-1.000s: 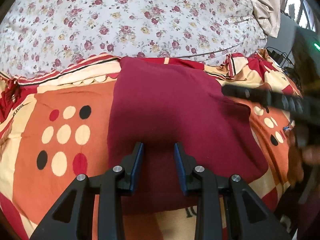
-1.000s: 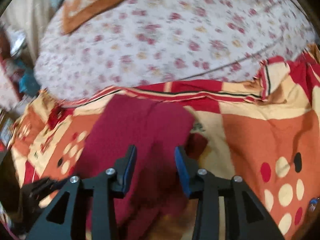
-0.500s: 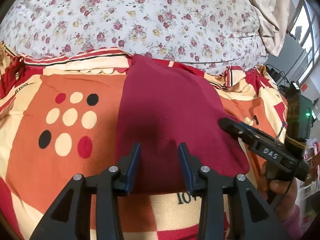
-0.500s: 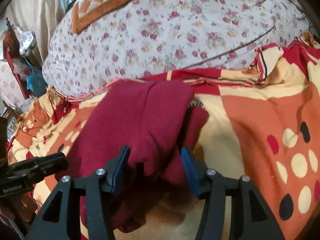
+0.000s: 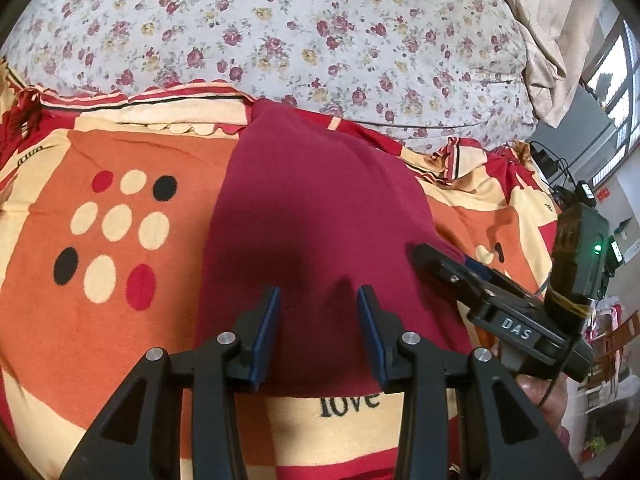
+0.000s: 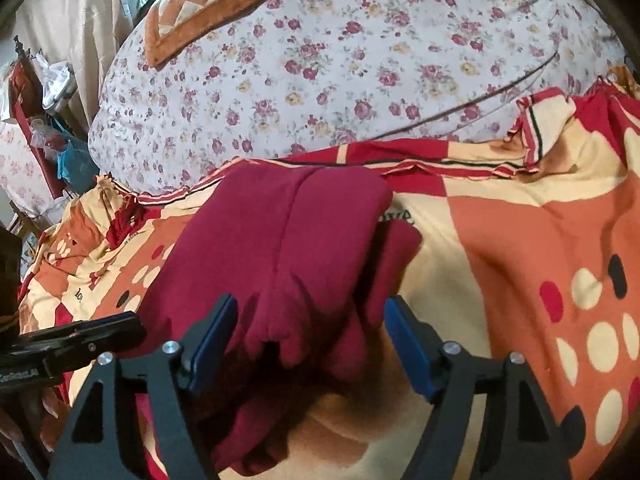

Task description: Fold small clothes

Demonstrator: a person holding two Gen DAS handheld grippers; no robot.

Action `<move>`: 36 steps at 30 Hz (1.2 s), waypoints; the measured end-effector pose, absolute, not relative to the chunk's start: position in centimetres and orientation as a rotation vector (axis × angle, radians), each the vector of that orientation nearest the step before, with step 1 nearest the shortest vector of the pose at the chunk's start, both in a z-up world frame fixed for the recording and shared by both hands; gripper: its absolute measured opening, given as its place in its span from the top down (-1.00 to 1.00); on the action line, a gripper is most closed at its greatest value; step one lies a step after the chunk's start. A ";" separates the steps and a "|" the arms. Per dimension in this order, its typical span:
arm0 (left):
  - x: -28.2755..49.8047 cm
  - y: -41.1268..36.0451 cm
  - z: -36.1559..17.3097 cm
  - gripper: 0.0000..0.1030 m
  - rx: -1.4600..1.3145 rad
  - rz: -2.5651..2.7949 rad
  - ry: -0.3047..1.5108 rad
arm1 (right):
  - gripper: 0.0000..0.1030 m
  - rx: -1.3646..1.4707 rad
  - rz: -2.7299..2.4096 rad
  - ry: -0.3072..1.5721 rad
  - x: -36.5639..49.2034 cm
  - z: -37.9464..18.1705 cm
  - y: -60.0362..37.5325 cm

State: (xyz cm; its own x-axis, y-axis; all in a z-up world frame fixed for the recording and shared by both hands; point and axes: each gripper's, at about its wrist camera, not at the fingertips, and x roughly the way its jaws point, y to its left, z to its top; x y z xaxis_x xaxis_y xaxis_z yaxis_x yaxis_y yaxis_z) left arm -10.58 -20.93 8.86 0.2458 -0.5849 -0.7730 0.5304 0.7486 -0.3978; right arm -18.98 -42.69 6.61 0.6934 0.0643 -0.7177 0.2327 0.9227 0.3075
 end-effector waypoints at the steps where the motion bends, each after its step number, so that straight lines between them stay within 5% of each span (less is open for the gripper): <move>1: -10.6 -20.9 8.9 0.65 -0.055 -0.756 1.080 | -0.53 0.403 -0.095 0.807 -18.9 6.6 -42.7; 36: -8.3 -18.4 7.3 0.64 0.085 -0.550 1.033 | -0.84 0.526 -0.118 0.863 -17.6 4.2 -44.5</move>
State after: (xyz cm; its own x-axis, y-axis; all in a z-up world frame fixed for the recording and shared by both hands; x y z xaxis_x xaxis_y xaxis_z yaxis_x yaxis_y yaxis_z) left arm -8.25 -18.36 7.30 0.3903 -0.3934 -0.8324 0.4713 0.8620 -0.1864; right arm -17.64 -44.48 4.18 0.6524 0.1088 -0.7500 0.3070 0.8669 0.3928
